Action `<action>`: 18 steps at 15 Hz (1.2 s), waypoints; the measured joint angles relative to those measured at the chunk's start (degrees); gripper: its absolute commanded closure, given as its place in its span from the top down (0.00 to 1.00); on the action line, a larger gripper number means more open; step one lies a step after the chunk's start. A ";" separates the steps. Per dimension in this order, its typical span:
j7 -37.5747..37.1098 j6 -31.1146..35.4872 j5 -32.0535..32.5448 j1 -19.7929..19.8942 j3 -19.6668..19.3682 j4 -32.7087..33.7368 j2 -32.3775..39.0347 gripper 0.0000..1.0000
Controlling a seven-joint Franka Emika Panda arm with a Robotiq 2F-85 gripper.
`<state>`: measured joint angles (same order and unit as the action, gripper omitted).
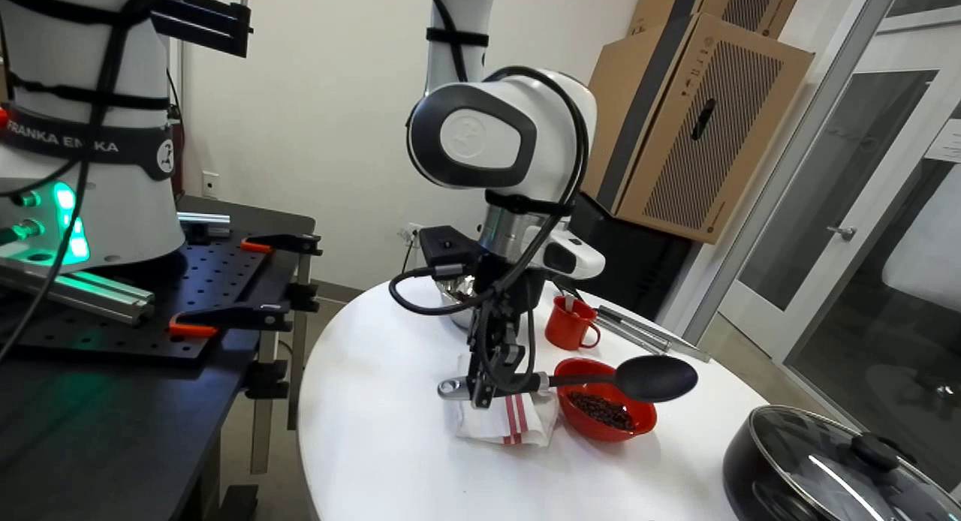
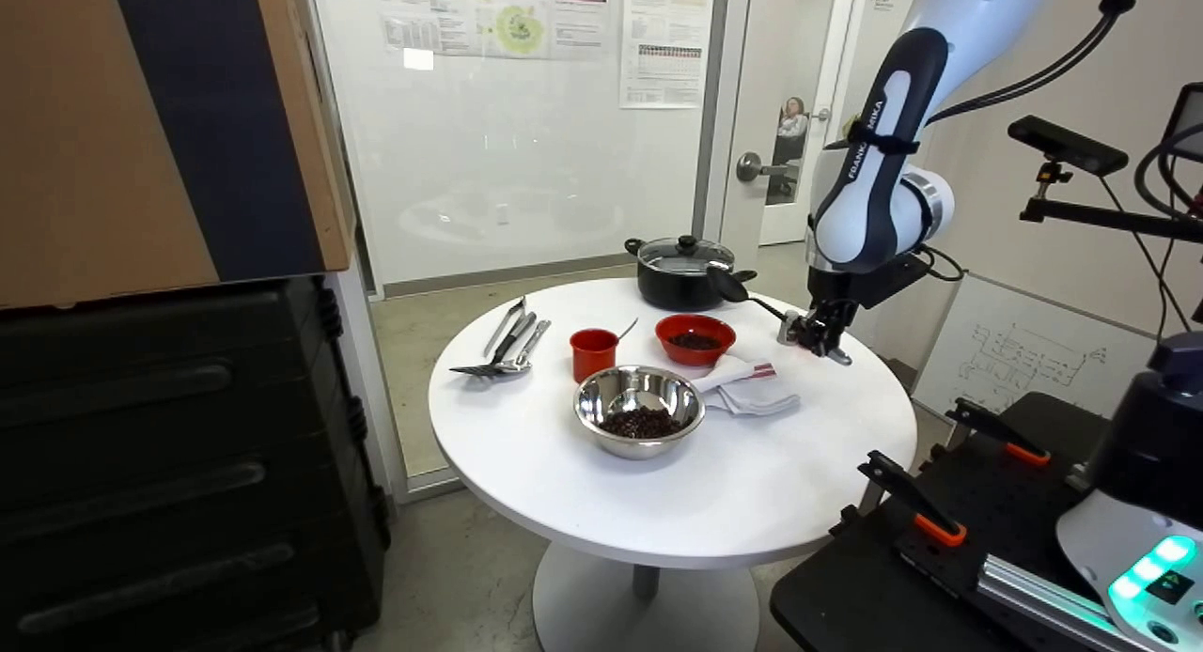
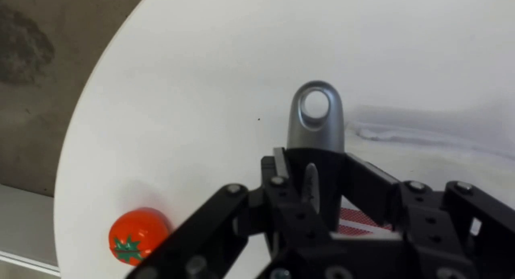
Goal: Move the black spoon away from the pot
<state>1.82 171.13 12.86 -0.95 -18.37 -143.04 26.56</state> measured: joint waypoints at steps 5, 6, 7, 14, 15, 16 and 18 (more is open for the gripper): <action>3.03 0.01 11.38 -5.56 -4.02 -4.92 -4.83 0.35; 3.23 0.01 13.01 -6.25 -4.79 -5.52 -5.53 0.35; 3.60 0.01 13.72 -6.64 -5.22 -5.91 -6.00 0.35; 7.78 -0.04 14.53 -5.23 -3.46 -6.41 -6.42 0.10; 10.06 -0.01 15.09 -4.29 -2.25 -6.58 -6.37 0.10; 12.04 0.04 16.10 -3.62 -1.40 -6.80 -6.30 0.10; 15.43 0.15 18.97 -2.94 -0.75 -7.20 -6.19 0.10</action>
<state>17.26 171.29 31.84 -3.88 -19.12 -150.24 20.37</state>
